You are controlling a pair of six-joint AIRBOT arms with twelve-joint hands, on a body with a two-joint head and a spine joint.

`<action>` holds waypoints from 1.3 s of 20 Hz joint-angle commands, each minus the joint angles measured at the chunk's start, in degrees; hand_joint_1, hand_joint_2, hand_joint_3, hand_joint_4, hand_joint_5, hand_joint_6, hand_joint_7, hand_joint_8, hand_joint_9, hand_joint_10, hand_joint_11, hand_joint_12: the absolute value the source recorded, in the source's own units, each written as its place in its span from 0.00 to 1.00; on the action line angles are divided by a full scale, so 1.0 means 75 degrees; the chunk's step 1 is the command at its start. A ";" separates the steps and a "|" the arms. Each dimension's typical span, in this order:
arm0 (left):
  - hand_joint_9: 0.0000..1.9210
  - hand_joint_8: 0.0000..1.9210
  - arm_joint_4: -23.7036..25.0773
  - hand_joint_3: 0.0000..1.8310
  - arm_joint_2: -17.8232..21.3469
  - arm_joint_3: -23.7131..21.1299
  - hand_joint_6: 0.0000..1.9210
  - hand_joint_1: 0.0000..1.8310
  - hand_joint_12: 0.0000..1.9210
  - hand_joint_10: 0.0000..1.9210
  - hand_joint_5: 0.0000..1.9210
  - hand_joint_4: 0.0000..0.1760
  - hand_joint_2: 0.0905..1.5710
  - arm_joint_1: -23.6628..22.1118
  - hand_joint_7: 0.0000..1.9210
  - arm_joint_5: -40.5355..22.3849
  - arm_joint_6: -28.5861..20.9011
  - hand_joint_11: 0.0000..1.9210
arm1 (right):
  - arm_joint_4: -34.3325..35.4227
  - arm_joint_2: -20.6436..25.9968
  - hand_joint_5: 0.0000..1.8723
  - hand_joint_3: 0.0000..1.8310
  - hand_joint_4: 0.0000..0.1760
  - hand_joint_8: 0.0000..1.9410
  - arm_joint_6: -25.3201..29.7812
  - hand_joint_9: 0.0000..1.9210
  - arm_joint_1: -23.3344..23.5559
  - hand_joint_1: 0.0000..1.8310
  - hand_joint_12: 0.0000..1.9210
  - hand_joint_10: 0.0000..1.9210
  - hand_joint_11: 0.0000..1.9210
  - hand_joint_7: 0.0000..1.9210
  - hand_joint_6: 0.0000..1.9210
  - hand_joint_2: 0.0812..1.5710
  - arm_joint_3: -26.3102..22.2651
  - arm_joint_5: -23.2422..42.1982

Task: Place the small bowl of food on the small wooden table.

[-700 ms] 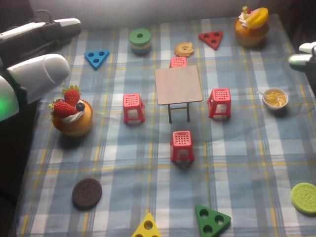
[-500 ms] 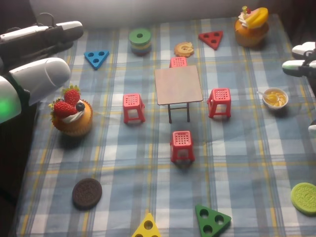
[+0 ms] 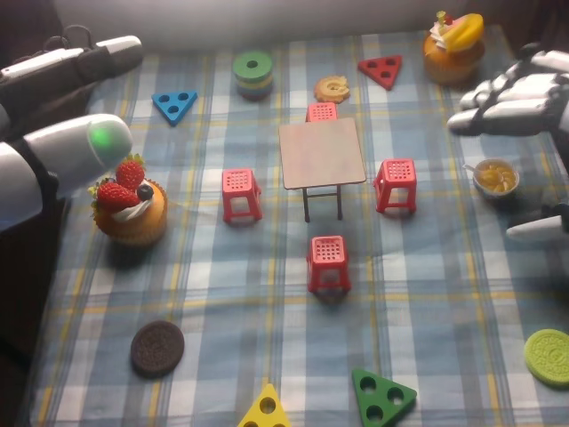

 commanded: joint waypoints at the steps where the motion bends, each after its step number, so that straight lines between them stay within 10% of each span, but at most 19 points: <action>1: 0.09 0.00 -0.0013 0.00 -0.0046 0.0047 0.00 0.16 0.25 0.00 0.17 0.70 0.74 -0.0086 0.13 -0.0893 -0.0083 0.00 | 0.0081 0.0015 0.26 0.00 0.07 0.00 0.0137 0.21 0.0163 0.49 0.30 0.00 0.11 0.21 0.00 0.52 0.0117 0.0381; 6: 0.06 0.00 -0.0011 0.00 -0.0138 0.0161 0.00 0.19 0.21 0.00 0.15 0.83 0.75 -0.0097 0.10 -0.0829 -0.0393 0.00 | -0.0619 -0.0026 0.32 0.00 0.00 0.00 0.0191 0.25 0.0684 0.55 0.16 0.00 0.20 0.25 0.00 0.52 0.0227 -0.0403; 9: 0.07 0.00 -0.0005 0.00 -0.0172 0.0203 0.00 0.26 0.22 0.00 0.14 0.92 0.74 -0.0097 0.10 -0.0791 -0.0501 0.00 | -0.0750 -0.0030 0.34 0.00 0.14 0.00 0.0191 0.25 0.0825 0.59 0.20 0.00 0.19 0.24 0.01 0.55 0.0283 -0.0658; 12: 0.08 0.00 0.0039 0.00 -0.0237 0.0335 0.00 0.25 0.21 0.00 0.14 0.99 0.74 -0.0099 0.11 -0.0786 -0.0867 0.00 | -0.0753 -0.0077 0.36 0.00 0.00 0.00 0.0191 0.33 0.0851 0.60 0.39 0.00 0.19 0.29 0.00 0.55 0.0373 -0.0847; 26: 0.09 0.00 0.0088 0.00 -0.0204 0.0390 0.00 0.28 0.22 0.00 0.16 0.77 0.73 -0.0112 0.11 -0.0769 -0.0978 0.00 | -0.0908 -0.0358 0.43 0.00 0.00 0.00 0.0191 0.42 0.0976 0.64 0.46 0.01 0.23 0.41 0.00 0.60 0.0552 -0.1162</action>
